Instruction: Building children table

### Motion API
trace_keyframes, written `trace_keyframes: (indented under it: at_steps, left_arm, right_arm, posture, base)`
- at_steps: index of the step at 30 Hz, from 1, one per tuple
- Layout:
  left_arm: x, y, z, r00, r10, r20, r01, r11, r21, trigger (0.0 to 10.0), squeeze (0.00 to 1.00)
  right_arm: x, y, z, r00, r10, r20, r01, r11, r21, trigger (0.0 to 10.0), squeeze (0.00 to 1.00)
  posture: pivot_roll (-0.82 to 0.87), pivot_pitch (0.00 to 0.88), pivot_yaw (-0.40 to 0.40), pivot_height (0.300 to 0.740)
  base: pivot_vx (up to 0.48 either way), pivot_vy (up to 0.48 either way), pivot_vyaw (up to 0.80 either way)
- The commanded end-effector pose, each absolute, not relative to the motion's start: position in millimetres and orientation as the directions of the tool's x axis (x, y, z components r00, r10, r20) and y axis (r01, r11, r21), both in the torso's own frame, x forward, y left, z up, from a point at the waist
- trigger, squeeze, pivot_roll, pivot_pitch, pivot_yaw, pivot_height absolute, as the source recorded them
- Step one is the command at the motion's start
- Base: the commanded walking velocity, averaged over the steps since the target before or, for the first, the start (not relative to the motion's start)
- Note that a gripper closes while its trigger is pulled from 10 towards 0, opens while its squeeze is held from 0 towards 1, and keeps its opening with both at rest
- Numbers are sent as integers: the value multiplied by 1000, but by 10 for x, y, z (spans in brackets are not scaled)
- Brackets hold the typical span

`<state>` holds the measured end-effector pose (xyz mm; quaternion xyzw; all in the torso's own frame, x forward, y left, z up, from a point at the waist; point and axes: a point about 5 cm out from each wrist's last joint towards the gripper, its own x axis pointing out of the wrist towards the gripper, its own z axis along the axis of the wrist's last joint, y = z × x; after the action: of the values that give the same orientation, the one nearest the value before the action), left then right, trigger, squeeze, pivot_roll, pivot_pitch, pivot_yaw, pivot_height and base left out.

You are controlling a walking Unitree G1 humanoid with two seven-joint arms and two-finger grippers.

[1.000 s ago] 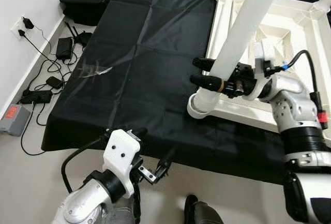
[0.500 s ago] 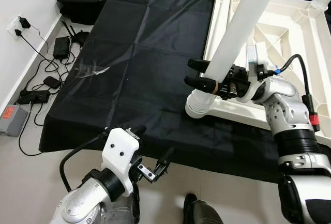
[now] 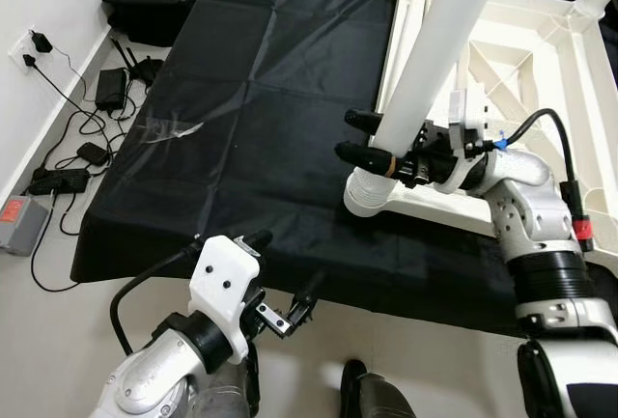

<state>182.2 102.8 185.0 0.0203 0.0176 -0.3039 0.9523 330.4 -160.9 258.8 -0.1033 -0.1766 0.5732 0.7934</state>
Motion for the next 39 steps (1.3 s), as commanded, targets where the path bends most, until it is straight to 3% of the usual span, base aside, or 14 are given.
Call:
trace_keyframes:
  at_steps: [1, 4, 14, 28, 39]
  left_arm:
    - [1811, 1037, 1813, 812, -579, -71, 582, 813, 25, 10000, 0]
    - [1813, 1036, 1812, 813, -579, -70, 581, 813, 24, 10000, 0]
    - [1837, 1039, 1819, 817, -574, -62, 576, 817, 29, 10000, 0]
    - [1884, 1060, 1816, 824, -564, -56, 566, 823, 42, 10000, 0]
    - [1949, 1101, 1828, 831, -555, -46, 557, 828, 63, 10000, 0]
  right_arm:
    - [3275, -1556, 2440, 283, 951, 128, -894, 310, -325, 10000, 0]
    - [3263, -1548, 2440, 282, 950, 130, -893, 310, -326, 10000, 0]
    - [3322, -1503, 2330, 432, 893, 129, -847, 450, -283, 10000, 0]
    - [3206, -1434, 2272, 454, 885, 107, -842, 465, -274, 10000, 0]
    - [3243, -1394, 2261, 597, 788, 152, -756, 616, -222, 10000, 0]
  posture:
    - [237, 378, -65, 740]
    - [237, 378, -65, 740]
    - [228, 373, -74, 740]
    - [212, 360, -75, 740]
    - [205, 351, -78, 740]
  base:
    - [0, 0, 0]
    - [0, 0, 0]
    - [0, 0, 0]
    - [0, 0, 0]
    - [0, 0, 0]
